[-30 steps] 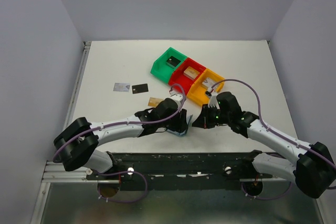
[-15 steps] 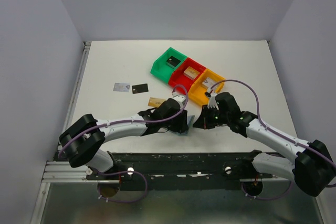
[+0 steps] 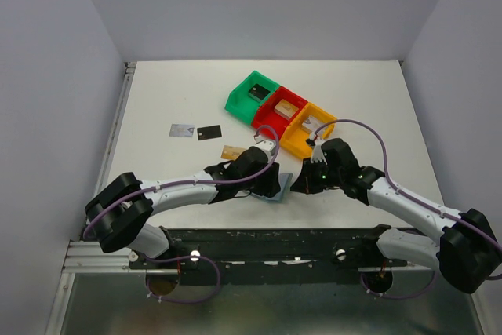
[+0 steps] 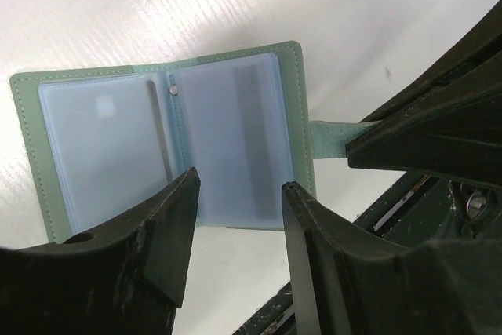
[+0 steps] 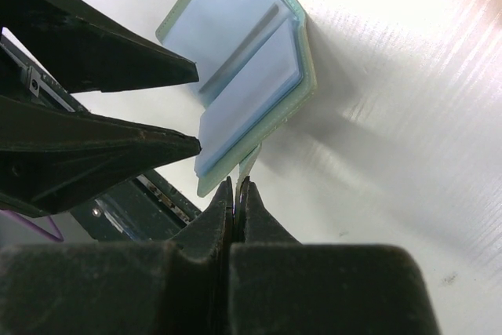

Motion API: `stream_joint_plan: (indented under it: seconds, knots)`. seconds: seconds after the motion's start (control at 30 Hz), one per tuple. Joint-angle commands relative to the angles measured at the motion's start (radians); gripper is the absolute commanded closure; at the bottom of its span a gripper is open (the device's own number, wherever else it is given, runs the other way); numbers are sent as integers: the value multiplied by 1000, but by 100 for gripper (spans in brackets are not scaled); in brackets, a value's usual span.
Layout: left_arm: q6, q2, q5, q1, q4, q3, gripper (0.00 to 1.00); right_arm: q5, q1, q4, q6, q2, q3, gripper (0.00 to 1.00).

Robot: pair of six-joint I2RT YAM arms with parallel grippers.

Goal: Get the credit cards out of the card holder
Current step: Remove the credit card from the card holder.

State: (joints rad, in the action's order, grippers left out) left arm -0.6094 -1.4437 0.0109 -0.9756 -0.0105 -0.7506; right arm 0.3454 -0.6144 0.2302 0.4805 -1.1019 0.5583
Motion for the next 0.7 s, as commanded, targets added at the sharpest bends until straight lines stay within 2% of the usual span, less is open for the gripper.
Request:
stream_joint_plan:
  seconds: [0.0,0.33,0.67]
  knots:
    - [11,16,-32,-2,-23,7,42,-26,1,17,-29,-9,31,100]
    - [23,-14,32,-3,6,-19,38,-3,1,21,-51,-23,60,100]
    - [36,-38,29,0,-3,-41,43,6,11,35,-60,-36,84,100]
